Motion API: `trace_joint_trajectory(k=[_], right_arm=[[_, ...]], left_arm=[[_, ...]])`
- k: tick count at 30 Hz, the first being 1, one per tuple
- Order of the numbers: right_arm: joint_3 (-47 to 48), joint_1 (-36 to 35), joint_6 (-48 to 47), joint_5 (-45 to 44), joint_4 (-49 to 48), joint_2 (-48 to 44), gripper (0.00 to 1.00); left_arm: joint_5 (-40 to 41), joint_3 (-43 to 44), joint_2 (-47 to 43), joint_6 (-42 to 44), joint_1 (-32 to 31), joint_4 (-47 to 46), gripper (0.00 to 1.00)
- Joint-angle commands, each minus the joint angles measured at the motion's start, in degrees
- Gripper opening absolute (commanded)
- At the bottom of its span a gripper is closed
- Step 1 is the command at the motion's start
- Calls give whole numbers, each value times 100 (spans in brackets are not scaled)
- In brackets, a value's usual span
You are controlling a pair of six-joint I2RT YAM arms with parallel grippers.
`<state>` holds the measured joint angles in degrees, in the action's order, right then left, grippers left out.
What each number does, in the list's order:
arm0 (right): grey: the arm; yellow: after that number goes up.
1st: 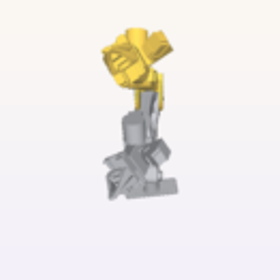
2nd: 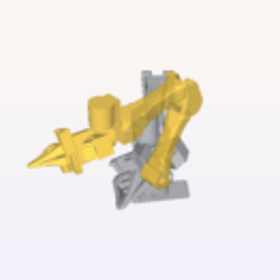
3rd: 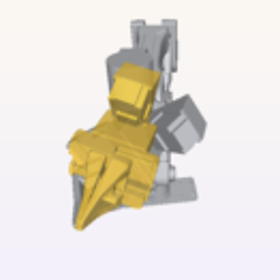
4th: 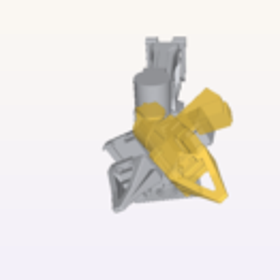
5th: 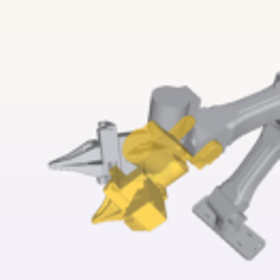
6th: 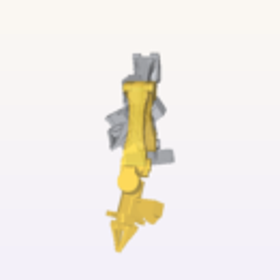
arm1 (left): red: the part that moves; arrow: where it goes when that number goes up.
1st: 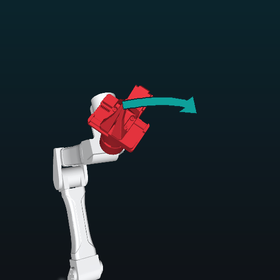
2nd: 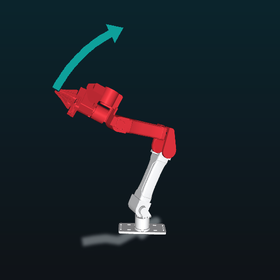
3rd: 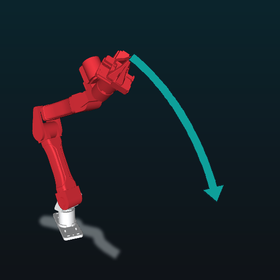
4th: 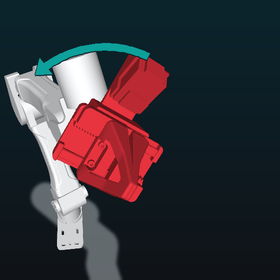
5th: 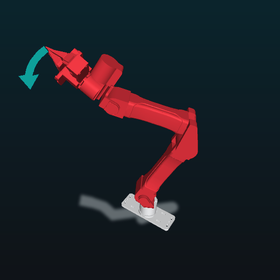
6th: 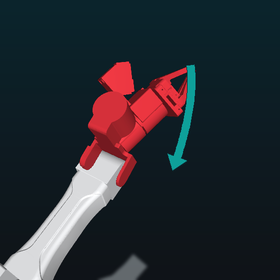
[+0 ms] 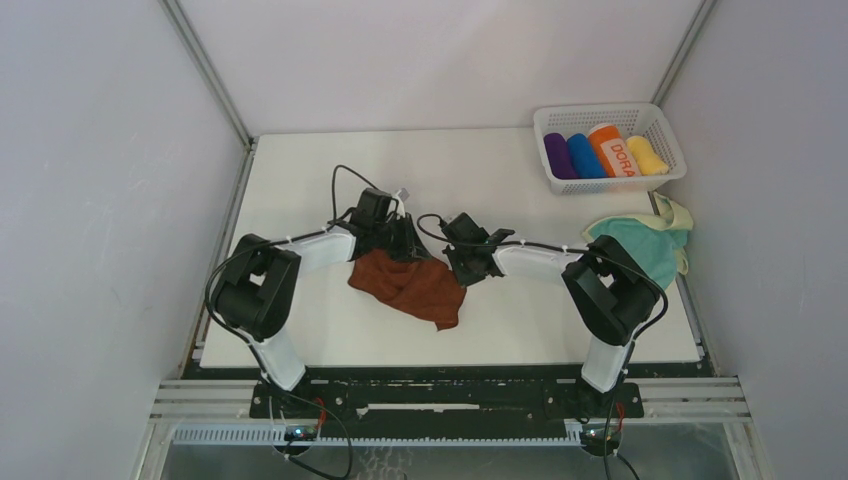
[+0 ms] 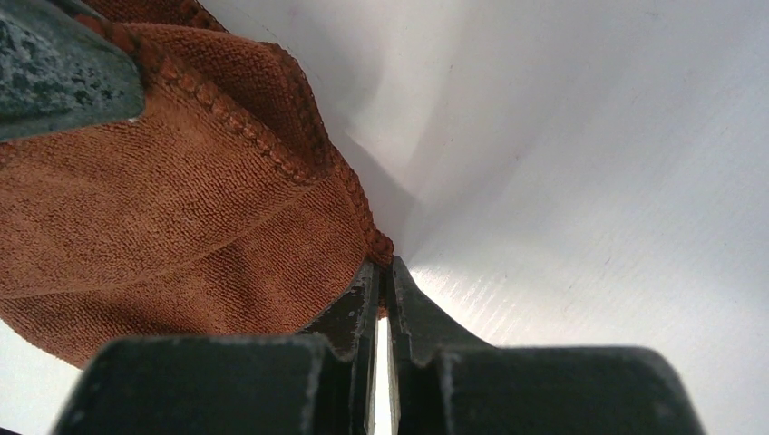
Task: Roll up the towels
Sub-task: Flatten out the towel at the center of the board.
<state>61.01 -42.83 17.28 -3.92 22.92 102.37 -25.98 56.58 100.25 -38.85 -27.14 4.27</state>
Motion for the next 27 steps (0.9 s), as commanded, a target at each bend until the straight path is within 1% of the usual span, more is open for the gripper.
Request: trace_joint_trajectory(k=[1,3,8,14,17,21,27], right_arm=[[-156,20,-38,-6,292,-82,0],[-153,28,-55,-87,319,-133,0],[-173,175,-180,-306,476,-504,0],[-78,669,-496,-529,780,-1411,0],[101,962,-752,-685,932,-1922,0],[449,1308,-1119,-856,1015,-2584,0],[937,1516,-1654,-1123,1018,-3592,0]], left_arm=[[-238,148,30,63,-9,-262,10],[-222,179,-33,63,6,-193,1],[168,295,-721,454,219,361,0],[974,586,-2154,1183,914,1369,0],[1492,865,-2791,1698,1215,1746,0],[2455,1363,-3501,2392,1403,2139,0],[3825,1724,-4607,3006,1490,2139,0]])
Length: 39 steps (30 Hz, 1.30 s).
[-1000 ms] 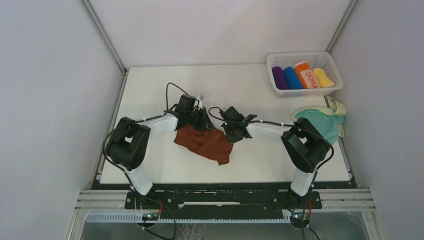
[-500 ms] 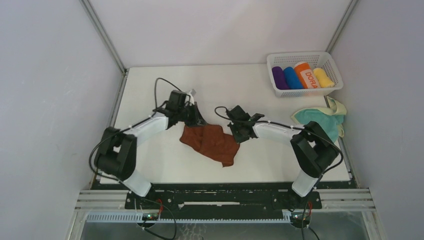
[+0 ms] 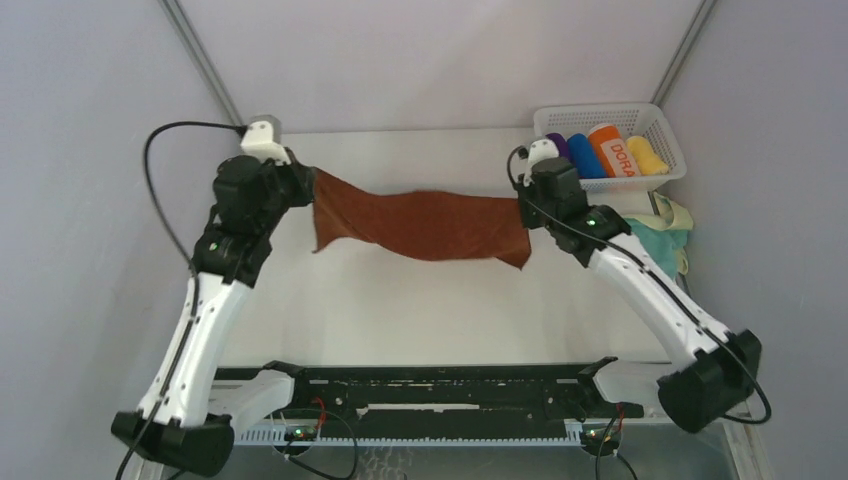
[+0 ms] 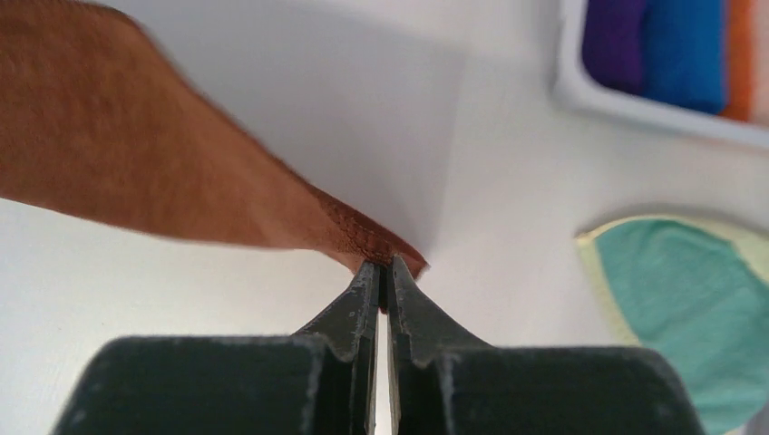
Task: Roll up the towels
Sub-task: Flatten out the towel at the center of the board.
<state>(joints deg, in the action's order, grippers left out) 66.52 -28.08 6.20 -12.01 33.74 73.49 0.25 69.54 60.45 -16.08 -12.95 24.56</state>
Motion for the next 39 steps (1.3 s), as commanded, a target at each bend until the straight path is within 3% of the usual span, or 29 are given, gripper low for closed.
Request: trace_joint_trajectory(k=[1,10,15,19,26,30,35,39], right_arm=[[536,43,-625,-354,-68,-876,0],[554,134,-617,-513,340,-2446,0],[433,139,-497,-344,468,-3182,0],[115,198,-468,-325,549,-3154,0],[-676,788,-327,86,143,-2062,0],[-1228,1166,-367,340,-718,-1161,0],[-1339,1563,-475,450,-1798,205,0],[-1214,1759,-786,471,-2541,1335,0]], left_arm=[[1420,463,-795,799,69,104,0],[3280,31,-2659,928,67,118,0],[3468,-378,-3434,725,69,199,0],[3564,-739,-3316,599,72,346,0],[3629,-1749,-1997,203,78,-170,0],[3156,-1922,-390,56,189,-712,0],[2199,-1211,1772,-251,702,-808,0],[1787,-564,2924,-215,991,-845,0]])
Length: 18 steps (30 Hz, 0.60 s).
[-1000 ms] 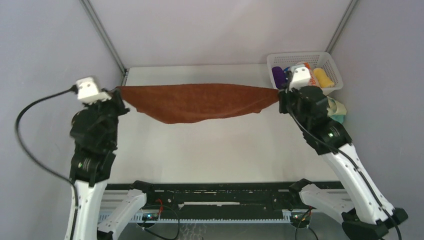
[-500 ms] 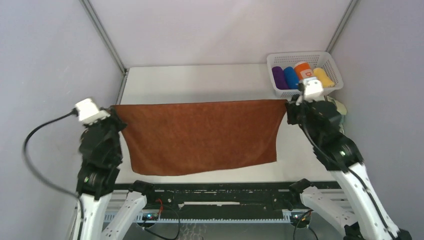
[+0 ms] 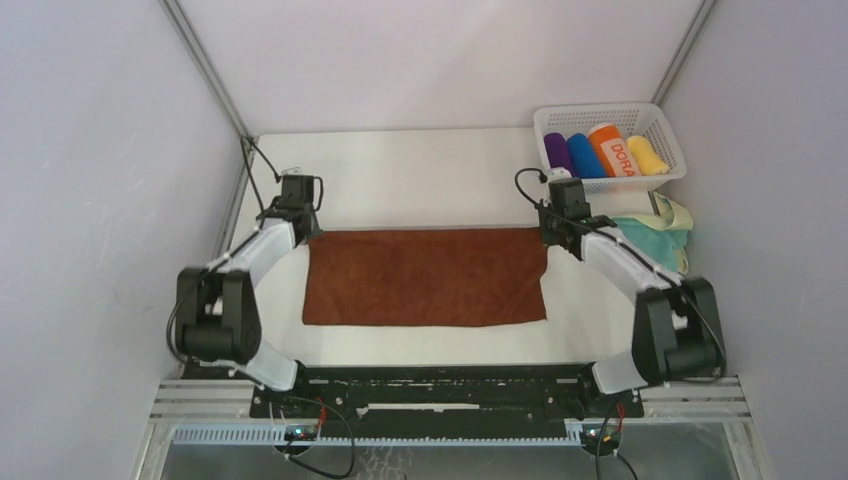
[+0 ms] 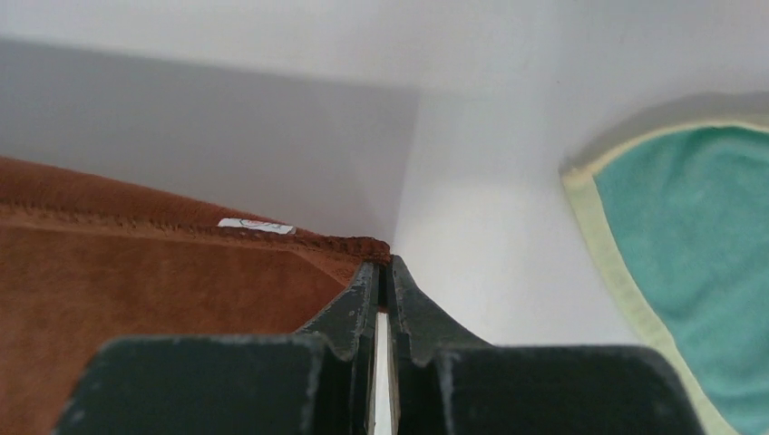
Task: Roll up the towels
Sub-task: Flatten out the towel at the center of the board.
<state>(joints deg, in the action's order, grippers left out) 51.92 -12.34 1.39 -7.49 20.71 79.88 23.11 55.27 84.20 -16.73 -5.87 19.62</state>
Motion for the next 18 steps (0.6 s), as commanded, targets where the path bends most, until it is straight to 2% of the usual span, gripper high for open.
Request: trace_joint_trajectory(k=[1,8,14,16,18], right_arm=[[370,237,-376,45,-1249,922,0],[1153,510,-753,407,-1236,2019,0],[2214,539,-791,137,-675,2740,1],[2397,534,-768,45,-622,2851,6],[2588,530,-685,-42,-450,2903,16]], left_arm=[[-515,984,722,-76,309,-406,0],[-820,1721,1663,167,476,-358,0],[-856,2279,2124,130,605,184,0],[-875,2364,2178,87,638,231,1],[-881,2490,2232,45,660,328,11]])
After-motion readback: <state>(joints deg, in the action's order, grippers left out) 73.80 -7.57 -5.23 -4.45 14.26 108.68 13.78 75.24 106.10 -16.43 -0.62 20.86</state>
